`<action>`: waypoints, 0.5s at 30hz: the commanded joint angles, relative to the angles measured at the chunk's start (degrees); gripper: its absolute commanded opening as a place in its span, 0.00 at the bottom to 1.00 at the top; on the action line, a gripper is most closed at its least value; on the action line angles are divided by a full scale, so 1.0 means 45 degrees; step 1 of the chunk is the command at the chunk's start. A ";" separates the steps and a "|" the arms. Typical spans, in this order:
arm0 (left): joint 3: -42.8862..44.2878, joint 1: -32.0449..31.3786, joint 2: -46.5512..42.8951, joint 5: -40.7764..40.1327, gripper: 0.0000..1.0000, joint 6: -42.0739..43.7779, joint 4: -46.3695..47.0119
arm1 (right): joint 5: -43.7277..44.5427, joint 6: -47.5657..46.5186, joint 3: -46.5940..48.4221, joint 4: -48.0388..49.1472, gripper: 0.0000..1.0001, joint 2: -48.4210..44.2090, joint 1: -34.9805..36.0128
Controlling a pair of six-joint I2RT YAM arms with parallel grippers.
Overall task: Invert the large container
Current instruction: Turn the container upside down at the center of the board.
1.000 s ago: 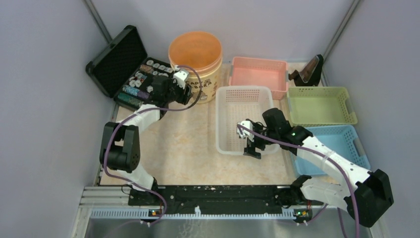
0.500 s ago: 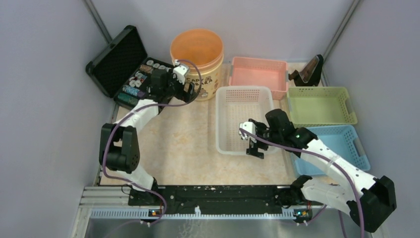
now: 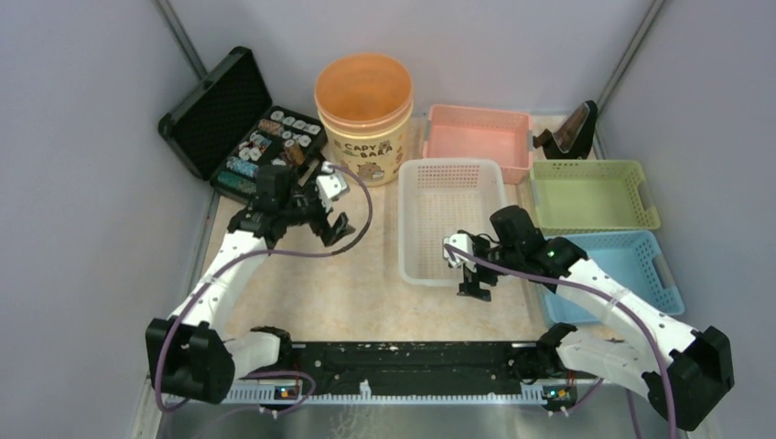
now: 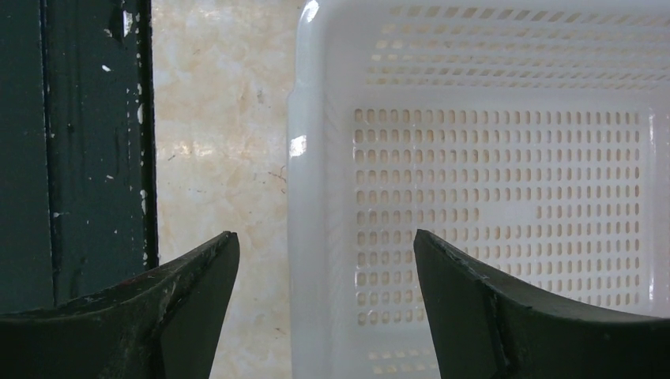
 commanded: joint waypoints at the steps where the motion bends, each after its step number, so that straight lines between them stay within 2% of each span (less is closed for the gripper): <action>1: -0.1602 0.0027 -0.1277 0.0600 0.99 0.1335 -0.1551 | -0.0122 0.0115 -0.0143 0.0707 0.79 0.0179 0.0338; 4: -0.2232 0.0041 -0.1966 0.1305 0.99 0.1397 -0.1425 | 0.0311 0.0140 -0.0143 0.0689 0.76 0.0522 0.0670; 8: -0.2167 0.0061 -0.2415 0.0834 0.99 0.1035 -0.1266 | 0.0895 0.0179 -0.0162 0.0661 0.73 0.0948 0.1122; 15: -0.2501 0.0354 -0.2495 0.1016 0.99 0.0983 -0.1065 | 0.1260 0.0227 -0.0235 0.0738 0.67 0.1013 0.1427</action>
